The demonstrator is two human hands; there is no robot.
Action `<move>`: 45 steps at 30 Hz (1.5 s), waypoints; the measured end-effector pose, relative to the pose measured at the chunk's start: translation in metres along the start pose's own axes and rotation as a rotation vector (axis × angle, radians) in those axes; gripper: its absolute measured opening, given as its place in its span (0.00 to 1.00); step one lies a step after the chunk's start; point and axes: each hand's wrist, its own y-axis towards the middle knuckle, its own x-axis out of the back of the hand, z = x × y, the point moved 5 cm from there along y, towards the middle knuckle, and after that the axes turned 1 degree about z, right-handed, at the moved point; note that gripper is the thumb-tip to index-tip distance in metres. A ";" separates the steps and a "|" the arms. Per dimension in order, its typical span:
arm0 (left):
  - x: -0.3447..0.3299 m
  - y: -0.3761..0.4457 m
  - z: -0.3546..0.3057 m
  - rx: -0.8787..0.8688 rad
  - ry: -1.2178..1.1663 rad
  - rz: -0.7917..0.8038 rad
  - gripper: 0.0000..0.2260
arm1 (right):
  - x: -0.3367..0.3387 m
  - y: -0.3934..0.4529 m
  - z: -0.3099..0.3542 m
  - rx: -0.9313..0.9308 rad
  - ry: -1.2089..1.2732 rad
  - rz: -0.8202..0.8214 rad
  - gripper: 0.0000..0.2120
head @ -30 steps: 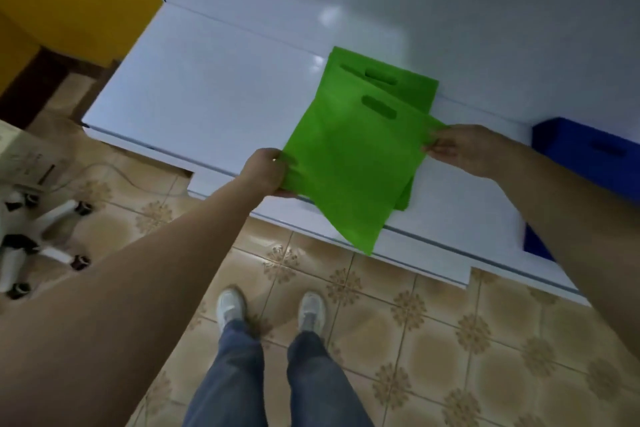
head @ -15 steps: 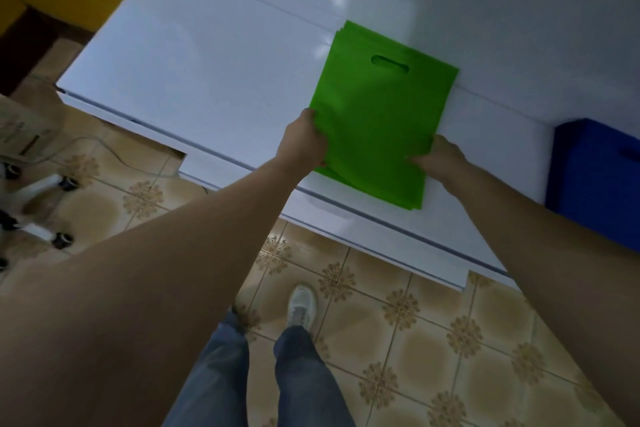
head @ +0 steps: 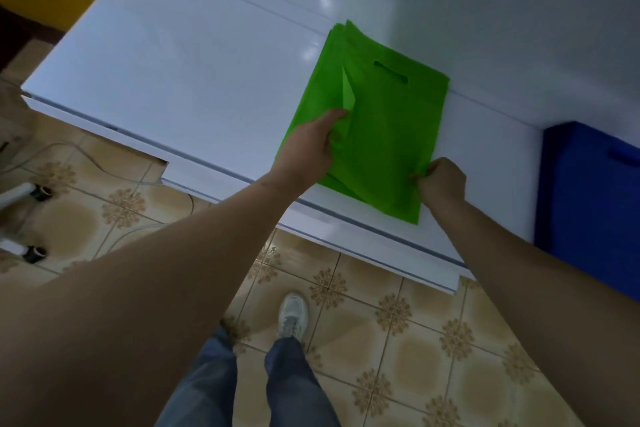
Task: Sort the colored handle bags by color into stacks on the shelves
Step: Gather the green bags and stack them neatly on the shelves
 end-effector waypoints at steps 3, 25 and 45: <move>0.004 -0.003 0.000 -0.061 0.036 -0.042 0.24 | -0.009 -0.005 0.002 0.044 0.016 -0.067 0.06; 0.003 0.019 0.020 0.237 0.351 0.178 0.33 | -0.010 0.013 0.038 -0.054 -0.066 0.009 0.27; 0.299 -0.256 0.001 0.241 0.134 -0.310 0.27 | 0.074 -0.386 0.424 1.371 -0.188 -0.139 0.27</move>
